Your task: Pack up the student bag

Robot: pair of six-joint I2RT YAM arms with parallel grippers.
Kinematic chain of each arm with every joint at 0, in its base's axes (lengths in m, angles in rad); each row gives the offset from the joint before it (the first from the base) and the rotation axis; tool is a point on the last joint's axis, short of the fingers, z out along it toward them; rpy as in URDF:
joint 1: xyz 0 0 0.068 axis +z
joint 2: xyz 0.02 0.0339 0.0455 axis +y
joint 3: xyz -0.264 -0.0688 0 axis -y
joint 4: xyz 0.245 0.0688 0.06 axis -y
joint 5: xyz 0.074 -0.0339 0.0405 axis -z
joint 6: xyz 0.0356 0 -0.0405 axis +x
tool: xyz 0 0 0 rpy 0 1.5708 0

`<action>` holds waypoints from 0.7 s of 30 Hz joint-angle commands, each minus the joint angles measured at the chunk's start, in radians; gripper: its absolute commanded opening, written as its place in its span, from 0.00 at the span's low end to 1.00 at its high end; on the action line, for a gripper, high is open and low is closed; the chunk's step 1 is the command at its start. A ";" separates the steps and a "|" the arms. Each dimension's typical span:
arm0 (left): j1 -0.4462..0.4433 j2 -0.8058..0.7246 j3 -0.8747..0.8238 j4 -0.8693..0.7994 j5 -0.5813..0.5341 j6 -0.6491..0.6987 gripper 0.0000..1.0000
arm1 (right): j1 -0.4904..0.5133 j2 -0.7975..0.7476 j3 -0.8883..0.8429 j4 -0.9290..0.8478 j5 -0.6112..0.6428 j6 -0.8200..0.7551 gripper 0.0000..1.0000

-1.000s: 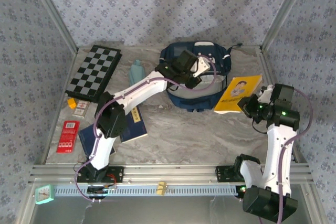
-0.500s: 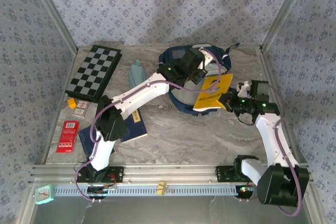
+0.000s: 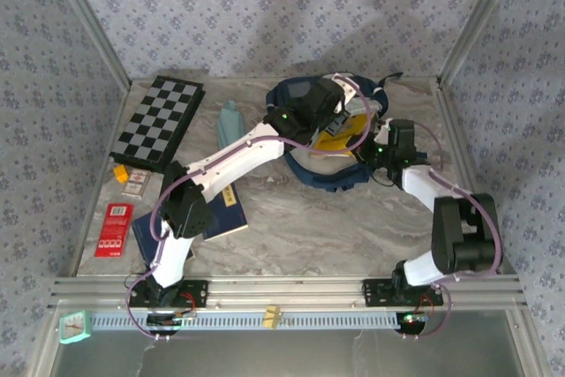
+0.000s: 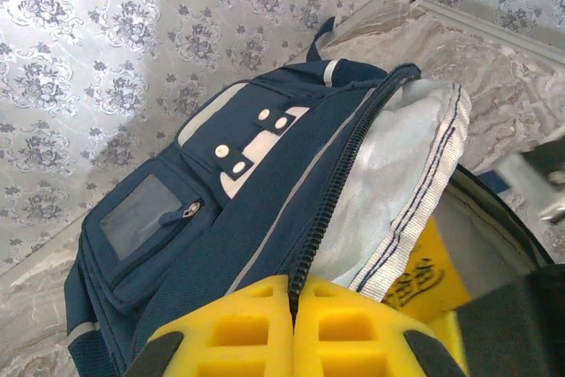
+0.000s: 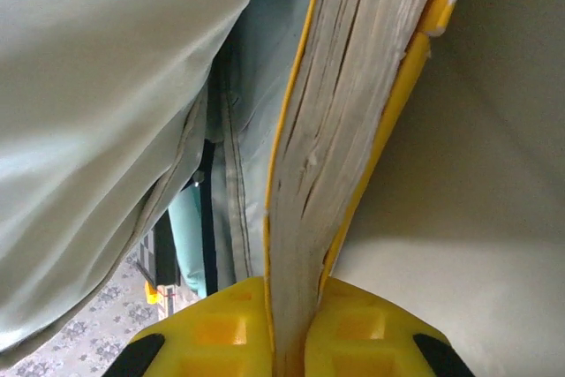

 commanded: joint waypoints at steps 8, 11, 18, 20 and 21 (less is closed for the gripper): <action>-0.004 -0.095 0.049 0.085 -0.048 0.009 0.00 | 0.064 0.195 0.116 0.214 -0.011 -0.048 0.02; -0.005 -0.093 0.047 0.084 -0.067 0.009 0.00 | 0.046 0.264 0.153 0.140 -0.022 -0.067 0.06; 0.000 -0.099 0.016 0.089 -0.085 0.020 0.00 | 0.018 0.185 0.113 -0.100 0.118 -0.147 0.50; 0.003 -0.104 0.003 0.102 -0.090 0.025 0.00 | 0.028 0.112 0.105 -0.249 0.229 -0.201 0.54; 0.005 -0.107 -0.002 0.105 -0.091 0.025 0.00 | 0.035 0.074 0.089 -0.290 0.277 -0.208 0.54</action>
